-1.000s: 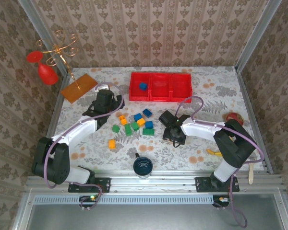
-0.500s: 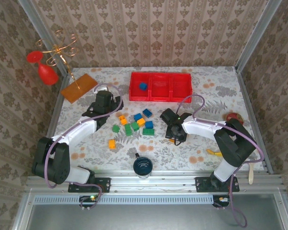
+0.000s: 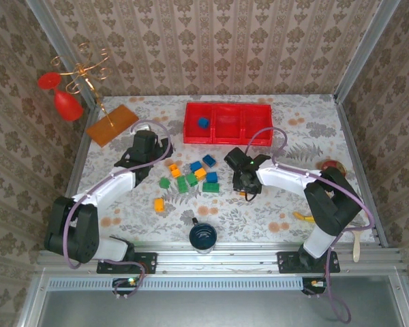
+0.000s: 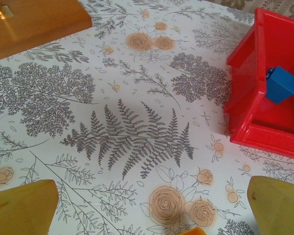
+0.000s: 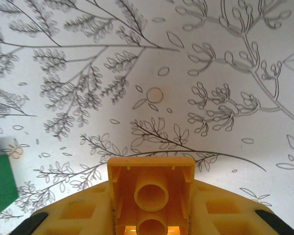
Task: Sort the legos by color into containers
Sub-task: Pick up the lego from the center of the table, then place the lego in the container.
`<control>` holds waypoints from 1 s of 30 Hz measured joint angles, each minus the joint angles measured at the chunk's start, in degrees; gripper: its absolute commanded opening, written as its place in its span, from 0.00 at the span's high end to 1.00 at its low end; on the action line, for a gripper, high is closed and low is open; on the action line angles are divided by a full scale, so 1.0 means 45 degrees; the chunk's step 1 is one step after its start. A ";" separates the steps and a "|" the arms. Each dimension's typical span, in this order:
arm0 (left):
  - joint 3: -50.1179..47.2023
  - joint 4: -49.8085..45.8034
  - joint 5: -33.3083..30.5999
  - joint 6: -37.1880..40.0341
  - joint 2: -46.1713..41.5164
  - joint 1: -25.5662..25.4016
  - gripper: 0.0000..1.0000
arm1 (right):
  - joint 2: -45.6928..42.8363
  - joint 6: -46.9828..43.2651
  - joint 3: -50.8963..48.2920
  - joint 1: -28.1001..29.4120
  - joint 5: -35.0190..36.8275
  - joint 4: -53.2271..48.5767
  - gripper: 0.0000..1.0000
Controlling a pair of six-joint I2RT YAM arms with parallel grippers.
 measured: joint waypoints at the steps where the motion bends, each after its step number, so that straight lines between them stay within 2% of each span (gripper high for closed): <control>1: -0.0029 0.0000 0.0000 -0.0015 -0.0024 0.0010 0.00 | 0.0000 -0.0160 0.0146 -0.0049 0.0049 -0.0068 0.75; 13: -0.0670 -0.0102 0.0049 -0.0121 -0.0894 0.0131 0.00 | 0.0937 -0.2064 0.4012 -0.1258 0.1088 -0.0340 0.76; 30: -0.1243 -0.0568 0.0049 -0.0204 -0.1559 0.0262 0.00 | 0.5129 -0.4789 1.0088 -0.2113 0.1103 -0.0393 0.73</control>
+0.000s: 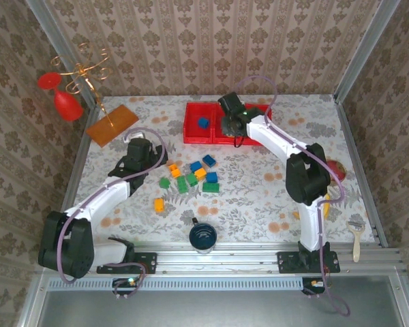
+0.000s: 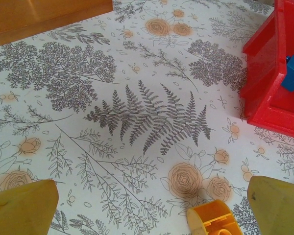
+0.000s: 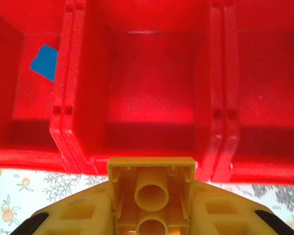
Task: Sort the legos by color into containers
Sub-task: Place the lego in the container, then pick up the lego from the center of the table.
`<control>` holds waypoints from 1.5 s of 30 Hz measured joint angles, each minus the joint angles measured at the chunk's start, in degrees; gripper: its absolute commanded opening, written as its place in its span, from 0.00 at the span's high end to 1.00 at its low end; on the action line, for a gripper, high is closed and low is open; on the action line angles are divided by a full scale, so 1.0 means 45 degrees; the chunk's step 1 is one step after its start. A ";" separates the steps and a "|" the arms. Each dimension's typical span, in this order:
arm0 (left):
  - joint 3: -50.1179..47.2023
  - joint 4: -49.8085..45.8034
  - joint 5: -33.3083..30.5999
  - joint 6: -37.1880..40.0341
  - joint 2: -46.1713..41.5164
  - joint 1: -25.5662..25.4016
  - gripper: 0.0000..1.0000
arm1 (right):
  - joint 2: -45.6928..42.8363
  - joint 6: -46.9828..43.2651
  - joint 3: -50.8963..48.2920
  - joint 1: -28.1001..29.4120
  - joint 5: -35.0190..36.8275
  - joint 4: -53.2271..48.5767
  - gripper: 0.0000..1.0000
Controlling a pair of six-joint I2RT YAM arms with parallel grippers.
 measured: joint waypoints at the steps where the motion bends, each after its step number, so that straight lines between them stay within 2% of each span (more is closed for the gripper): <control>1: -0.0019 -0.0068 0.0000 0.0000 -0.0053 0.0000 0.00 | 0.0272 -0.0151 0.0364 -0.0019 0.0010 -0.0015 0.73; 12: -0.0175 -0.0495 0.0053 -0.0015 -0.0330 0.0083 0.00 | 0.2637 -0.1078 0.3206 -0.0296 0.0112 -0.0306 0.70; 19: -0.0311 -0.0588 0.0083 -0.0049 -0.0515 0.0151 0.00 | 0.3274 -0.1268 0.3677 -0.0413 0.0141 -0.0369 0.58; 23: -0.0316 -0.0709 0.0087 -0.0053 -0.0636 0.0180 0.00 | 0.3313 -0.1413 0.3759 -0.0447 0.0219 -0.0452 0.48; 30: -0.0393 -0.0840 0.0165 -0.0053 -0.0879 0.0262 0.00 | 0.3313 -0.1438 0.3774 -0.0447 0.0277 -0.0597 0.44; 36: -0.0447 -0.0884 0.0228 -0.0121 -0.1039 0.0311 0.00 | 0.3264 -0.1452 0.3740 -0.0418 0.0267 -0.0593 0.36; 45: -0.0481 -0.0894 0.0282 -0.0253 -0.1083 0.0418 0.00 | 0.1214 -0.1297 0.2030 0.0049 0.0282 -0.0631 0.24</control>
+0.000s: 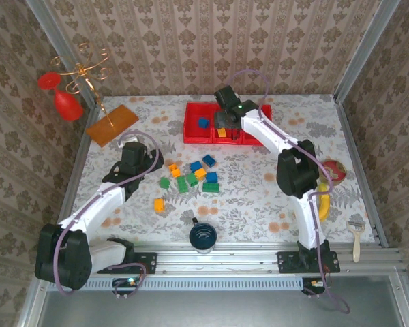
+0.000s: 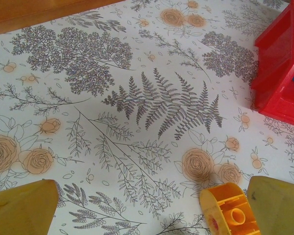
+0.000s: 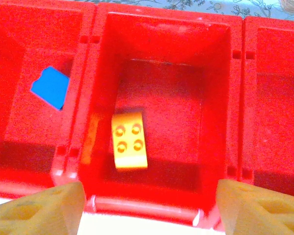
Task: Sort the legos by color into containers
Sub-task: Pick up the lego from the center of the table.
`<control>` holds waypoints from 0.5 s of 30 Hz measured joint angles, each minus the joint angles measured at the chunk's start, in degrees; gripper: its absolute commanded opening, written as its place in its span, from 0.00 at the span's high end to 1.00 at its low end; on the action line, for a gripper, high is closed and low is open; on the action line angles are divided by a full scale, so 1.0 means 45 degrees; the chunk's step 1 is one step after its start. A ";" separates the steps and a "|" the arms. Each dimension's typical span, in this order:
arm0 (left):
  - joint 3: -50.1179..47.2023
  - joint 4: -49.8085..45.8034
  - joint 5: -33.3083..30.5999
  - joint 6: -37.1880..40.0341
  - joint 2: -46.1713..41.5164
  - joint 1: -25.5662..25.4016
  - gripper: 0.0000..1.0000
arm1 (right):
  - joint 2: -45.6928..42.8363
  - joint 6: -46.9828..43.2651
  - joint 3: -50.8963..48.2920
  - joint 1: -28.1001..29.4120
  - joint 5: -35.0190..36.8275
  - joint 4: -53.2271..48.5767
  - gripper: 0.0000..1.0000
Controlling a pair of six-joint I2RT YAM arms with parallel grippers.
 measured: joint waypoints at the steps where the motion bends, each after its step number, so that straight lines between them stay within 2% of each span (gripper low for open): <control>1: -0.0010 0.0005 0.0010 -0.0024 0.0000 0.0000 0.00 | -0.0369 0.0058 -0.0335 0.0102 0.0000 0.0019 0.23; 8: -0.0330 0.0063 0.0146 -0.0087 0.0000 0.0165 0.00 | -0.2963 0.0787 -0.3424 0.0860 0.0000 0.0384 0.13; 15: -0.0418 0.0194 0.0335 -0.0136 0.0000 0.0248 0.00 | -0.4643 0.1744 -0.6198 0.1749 0.0000 0.0374 0.07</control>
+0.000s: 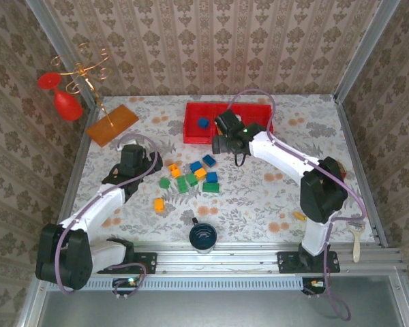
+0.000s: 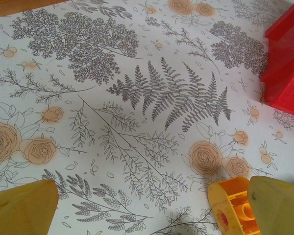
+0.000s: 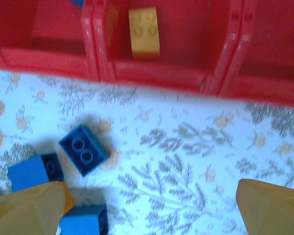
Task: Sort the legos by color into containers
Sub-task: Pick up the lego from the center of the table.
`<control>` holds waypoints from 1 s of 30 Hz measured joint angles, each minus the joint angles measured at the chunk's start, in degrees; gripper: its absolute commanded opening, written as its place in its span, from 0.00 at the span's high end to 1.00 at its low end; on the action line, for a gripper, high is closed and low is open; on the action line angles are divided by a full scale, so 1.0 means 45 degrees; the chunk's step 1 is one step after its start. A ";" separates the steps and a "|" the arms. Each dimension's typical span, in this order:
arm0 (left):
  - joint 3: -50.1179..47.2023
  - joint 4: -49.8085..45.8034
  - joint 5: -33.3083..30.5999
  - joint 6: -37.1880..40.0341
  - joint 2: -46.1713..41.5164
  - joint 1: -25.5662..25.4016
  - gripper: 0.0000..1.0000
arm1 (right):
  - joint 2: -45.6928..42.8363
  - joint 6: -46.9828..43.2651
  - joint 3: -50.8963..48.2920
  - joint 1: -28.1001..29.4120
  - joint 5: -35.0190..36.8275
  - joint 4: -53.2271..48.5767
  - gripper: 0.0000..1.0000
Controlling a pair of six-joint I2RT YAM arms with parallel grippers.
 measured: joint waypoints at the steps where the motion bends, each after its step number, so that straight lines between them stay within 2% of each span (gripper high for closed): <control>1: 0.0000 0.0019 0.0015 0.0000 0.0000 0.0005 0.00 | -0.0194 0.0170 -0.0330 0.0155 -0.0005 -0.0019 0.06; 8: -0.0024 0.0253 0.0228 -0.0194 0.0015 0.0083 0.00 | -0.0729 0.1112 -0.1525 0.1224 -0.0253 -0.0131 0.01; 17: -0.0078 0.0408 0.0393 -0.0287 0.0160 0.0097 0.00 | -0.0631 0.1739 -0.1773 0.2477 -0.1044 -0.0185 0.00; 30: -0.0092 0.0500 0.0452 -0.0325 0.0408 0.0097 0.00 | 0.0942 0.2229 -0.1768 0.2603 -0.1923 -0.0180 0.02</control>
